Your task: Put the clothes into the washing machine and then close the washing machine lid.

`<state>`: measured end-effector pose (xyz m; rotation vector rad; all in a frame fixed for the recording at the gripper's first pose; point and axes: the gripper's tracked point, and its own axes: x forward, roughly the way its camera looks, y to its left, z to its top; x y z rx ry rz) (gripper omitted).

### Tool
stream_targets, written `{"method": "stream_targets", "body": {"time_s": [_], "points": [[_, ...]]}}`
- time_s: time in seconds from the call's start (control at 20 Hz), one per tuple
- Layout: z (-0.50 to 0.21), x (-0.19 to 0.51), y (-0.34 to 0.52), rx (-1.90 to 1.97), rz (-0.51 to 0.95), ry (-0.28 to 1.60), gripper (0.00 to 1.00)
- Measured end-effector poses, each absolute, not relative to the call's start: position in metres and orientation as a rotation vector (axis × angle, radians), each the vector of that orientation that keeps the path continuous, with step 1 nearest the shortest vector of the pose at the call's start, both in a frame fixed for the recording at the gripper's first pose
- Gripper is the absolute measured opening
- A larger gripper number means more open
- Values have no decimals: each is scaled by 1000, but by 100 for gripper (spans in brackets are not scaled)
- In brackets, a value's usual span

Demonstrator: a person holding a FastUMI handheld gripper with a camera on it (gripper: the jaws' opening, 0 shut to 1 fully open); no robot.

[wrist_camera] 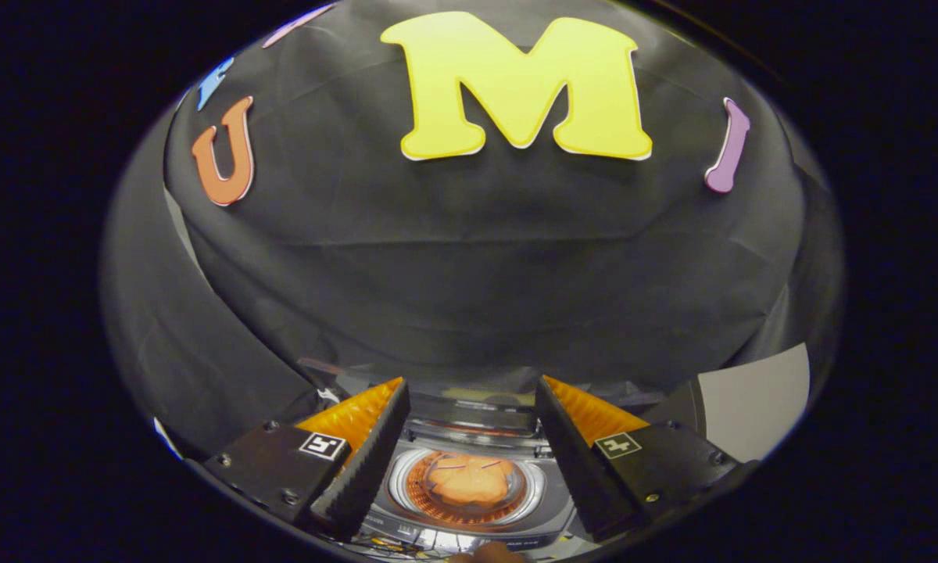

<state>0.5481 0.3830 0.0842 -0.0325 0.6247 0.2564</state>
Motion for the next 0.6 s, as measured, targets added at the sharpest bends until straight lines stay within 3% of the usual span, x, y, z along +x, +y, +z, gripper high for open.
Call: {"method": "stream_targets", "body": {"time_s": [0.6], "points": [[51,606,395,52,278,685,100]]}}
